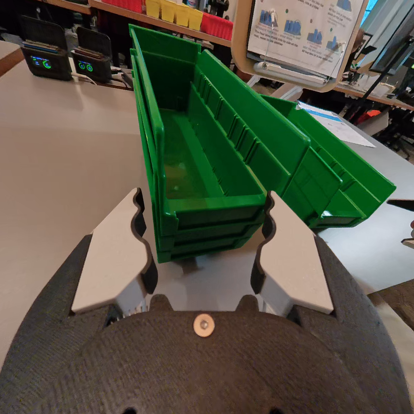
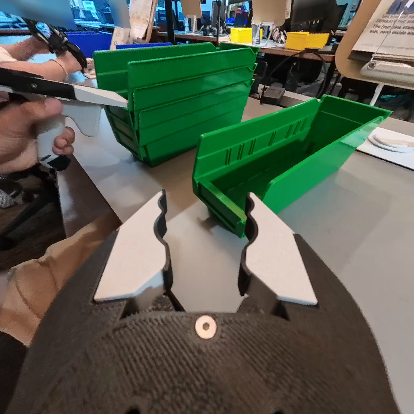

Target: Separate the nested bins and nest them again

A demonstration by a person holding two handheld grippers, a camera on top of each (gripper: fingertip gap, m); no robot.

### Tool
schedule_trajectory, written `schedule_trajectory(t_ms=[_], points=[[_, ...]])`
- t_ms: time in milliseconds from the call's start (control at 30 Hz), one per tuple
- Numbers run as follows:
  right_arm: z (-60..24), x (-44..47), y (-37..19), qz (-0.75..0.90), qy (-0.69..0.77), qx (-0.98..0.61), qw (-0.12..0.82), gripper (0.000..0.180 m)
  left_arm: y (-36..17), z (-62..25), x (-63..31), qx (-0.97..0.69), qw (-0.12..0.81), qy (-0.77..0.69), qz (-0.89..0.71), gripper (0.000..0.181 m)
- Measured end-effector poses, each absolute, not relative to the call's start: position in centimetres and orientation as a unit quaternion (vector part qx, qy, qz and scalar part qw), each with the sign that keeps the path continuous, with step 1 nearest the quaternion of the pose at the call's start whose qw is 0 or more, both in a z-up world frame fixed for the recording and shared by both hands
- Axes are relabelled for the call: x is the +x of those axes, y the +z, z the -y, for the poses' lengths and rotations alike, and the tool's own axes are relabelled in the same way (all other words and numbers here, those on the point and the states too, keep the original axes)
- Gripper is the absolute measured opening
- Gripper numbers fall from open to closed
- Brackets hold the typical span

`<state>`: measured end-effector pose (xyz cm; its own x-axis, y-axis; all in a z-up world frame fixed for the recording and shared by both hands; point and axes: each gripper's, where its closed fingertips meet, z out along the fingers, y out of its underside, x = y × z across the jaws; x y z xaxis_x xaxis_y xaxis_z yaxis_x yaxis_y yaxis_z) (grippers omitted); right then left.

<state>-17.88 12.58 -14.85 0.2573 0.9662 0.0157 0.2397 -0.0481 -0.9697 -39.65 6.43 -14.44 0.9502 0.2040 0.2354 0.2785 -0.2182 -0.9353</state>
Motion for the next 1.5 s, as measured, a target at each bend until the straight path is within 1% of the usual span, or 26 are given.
schedule_trajectory(t_ms=[233, 300, 433, 567, 767, 900, 1000, 1067, 1133, 1200, 1267, 1367, 1500], points=[[-12.1, -18.7, -10.6, 0.491, 0.376, -0.578, 0.532, 0.079, -12.4, -5.9, -39.5, -0.746, 0.644, -0.032, 0.165, 0.109], [-11.9, -19.9, -9.5, 0.494, 0.382, -0.578, 0.525, 0.080, -12.3, -5.8, -39.2, -0.744, 0.647, -0.038, 0.163, 0.110], [-10.4, -22.9, -7.5, 0.507, 0.399, -0.573, 0.505, 0.088, -11.7, -5.3, -38.8, -0.737, 0.657, -0.038, 0.152, 0.118], [-8.4, -26.1, -6.2, 0.515, 0.422, -0.573, 0.478, 0.096, -11.6, -5.0, -38.7, -0.738, 0.662, 0.000, 0.129, 0.123], [-5.5, -29.8, -5.3, 0.534, 0.456, -0.571, 0.425, 0.099, -12.7, -5.1, -38.5, -0.754, 0.645, 0.002, 0.125, 0.126], [-4.4, -29.9, -6.2, 0.531, 0.469, -0.569, 0.418, 0.099, -13.5, -4.8, -39.3, -0.764, 0.633, 0.011, 0.124, 0.126], [-4.6, -28.7, -7.6, 0.531, 0.466, -0.564, 0.428, 0.098, -14.0, -4.5, -40.3, -0.766, 0.628, 0.009, 0.138, 0.130], [-5.4, -27.6, -8.6, 0.537, 0.453, -0.557, 0.443, 0.098, -14.0, -4.5, -40.2, -0.765, 0.628, -0.013, 0.139, 0.139], [-6.6, -26.2, -9.3, 0.530, 0.448, -0.551, 0.463, 0.096, -13.9, -4.5, -40.1, -0.760, 0.634, -0.036, 0.140, 0.141], [-7.8, -24.8, -9.9, 0.507, 0.458, -0.552, 0.477, 0.090, -13.8, -4.6, -40.1, -0.757, 0.637, -0.045, 0.141, 0.142], [-8.3, -23.8, -10.7, 0.491, 0.480, -0.558, 0.466, 0.088, -13.7, -4.8, -40.1, -0.754, 0.640, -0.050, 0.143, 0.143], [-8.9, -23.1, -11.7, 0.489, 0.491, -0.562, 0.452, 0.089, -12.9, -5.4, -40.2, -0.743, 0.651, -0.054, 0.145, 0.143], [-9.1, -22.1, -12.5, 0.516, 0.467, -0.544, 0.469, 0.092, -10.8, -6.1, -40.1, -0.714, 0.683, -0.045, 0.149, 0.143]])
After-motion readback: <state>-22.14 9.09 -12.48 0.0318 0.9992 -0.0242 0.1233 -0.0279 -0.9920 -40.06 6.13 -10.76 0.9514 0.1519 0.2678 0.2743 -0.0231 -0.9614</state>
